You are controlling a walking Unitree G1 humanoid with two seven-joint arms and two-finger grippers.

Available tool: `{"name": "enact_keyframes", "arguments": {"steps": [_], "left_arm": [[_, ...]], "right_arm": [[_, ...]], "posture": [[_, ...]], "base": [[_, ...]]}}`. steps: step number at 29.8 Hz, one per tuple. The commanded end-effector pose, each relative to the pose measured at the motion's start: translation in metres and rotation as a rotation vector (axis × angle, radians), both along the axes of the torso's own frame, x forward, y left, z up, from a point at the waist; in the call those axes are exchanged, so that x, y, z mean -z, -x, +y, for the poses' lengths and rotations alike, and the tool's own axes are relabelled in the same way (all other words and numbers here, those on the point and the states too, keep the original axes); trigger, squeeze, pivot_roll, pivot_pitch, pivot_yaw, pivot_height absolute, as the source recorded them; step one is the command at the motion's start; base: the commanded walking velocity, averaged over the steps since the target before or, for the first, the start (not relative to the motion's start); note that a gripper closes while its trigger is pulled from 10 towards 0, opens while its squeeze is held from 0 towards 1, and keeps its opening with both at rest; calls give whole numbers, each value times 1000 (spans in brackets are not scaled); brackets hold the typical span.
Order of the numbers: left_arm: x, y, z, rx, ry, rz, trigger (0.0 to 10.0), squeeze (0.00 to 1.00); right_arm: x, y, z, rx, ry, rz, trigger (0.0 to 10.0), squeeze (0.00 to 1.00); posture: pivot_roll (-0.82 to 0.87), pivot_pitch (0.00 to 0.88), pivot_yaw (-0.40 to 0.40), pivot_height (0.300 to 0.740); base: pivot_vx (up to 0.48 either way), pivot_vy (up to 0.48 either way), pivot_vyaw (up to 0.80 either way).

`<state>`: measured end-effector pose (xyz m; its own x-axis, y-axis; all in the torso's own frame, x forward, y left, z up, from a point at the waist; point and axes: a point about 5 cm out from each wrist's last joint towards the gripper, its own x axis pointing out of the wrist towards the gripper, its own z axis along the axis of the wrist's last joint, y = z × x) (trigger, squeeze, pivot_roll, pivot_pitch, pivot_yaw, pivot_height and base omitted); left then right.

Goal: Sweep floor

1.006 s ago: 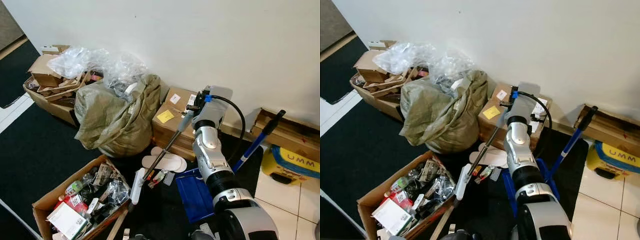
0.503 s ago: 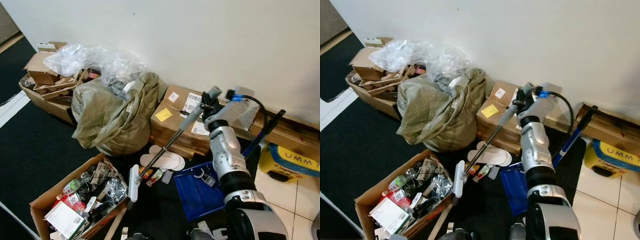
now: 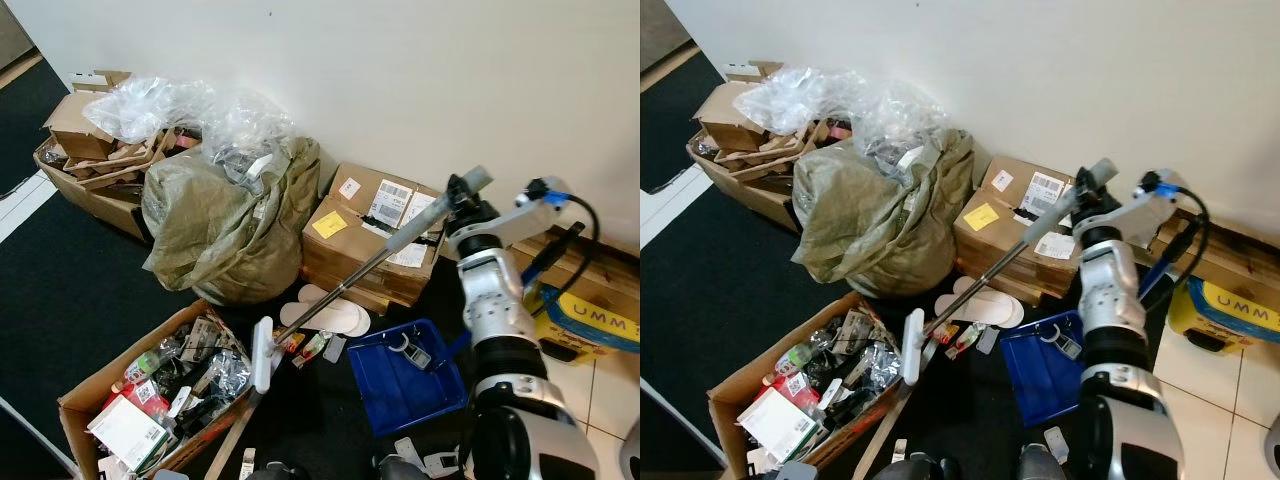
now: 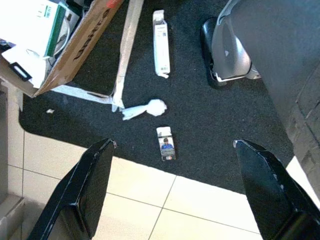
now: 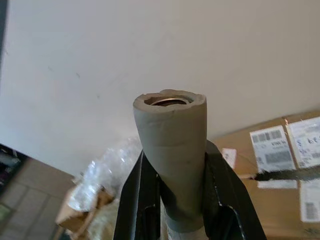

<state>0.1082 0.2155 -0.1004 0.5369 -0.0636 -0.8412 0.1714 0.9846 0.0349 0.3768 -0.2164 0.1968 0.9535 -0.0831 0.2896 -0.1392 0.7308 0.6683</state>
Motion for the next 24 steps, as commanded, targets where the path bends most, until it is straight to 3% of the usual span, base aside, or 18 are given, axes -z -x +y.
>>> {"name": "enact_keyframes", "arguments": {"steps": [1,5,7,8,10,12,13,14,24], "left_arm": [[3,14,5,-6,-18,55,10000,0],[4,14,5,-7,-17,58,10000,0],[4,13,4,-8,-16,59,10000,0],[4,13,4,-8,-16,59,10000,0],[4,13,3,-10,-14,59,10000,0],[4,12,3,-12,-12,58,10000,0],[4,12,3,-12,-12,58,10000,0],[4,12,3,-10,-11,58,10000,0],[4,12,2,-3,-9,61,10000,0]], "right_arm": [[1,-1,10,-94,-140,-24,10000,0],[3,0,10,-129,-123,-12,10000,0],[7,1,7,-139,-32,17,10000,0],[7,1,7,-139,-32,17,10000,0],[15,1,-4,-105,118,103,10000,0],[11,2,-19,-59,109,106,10000,0],[11,2,-19,-59,109,106,10000,0],[5,3,-30,7,75,90,10000,0],[-10,9,-55,211,148,36,10000,0]], "posture": [[73,250,100,740],[72,249,99,740],[72,248,96,740],[72,248,96,740],[70,247,93,740],[70,247,93,740],[70,247,93,740],[70,247,93,740],[71,229,90,740]], "base": [[0,0,0],[0,0,0],[0,0,0],[0,0,0],[0,0,0],[0,0,0],[0,0,0],[0,0,0],[0,0,0]]}}
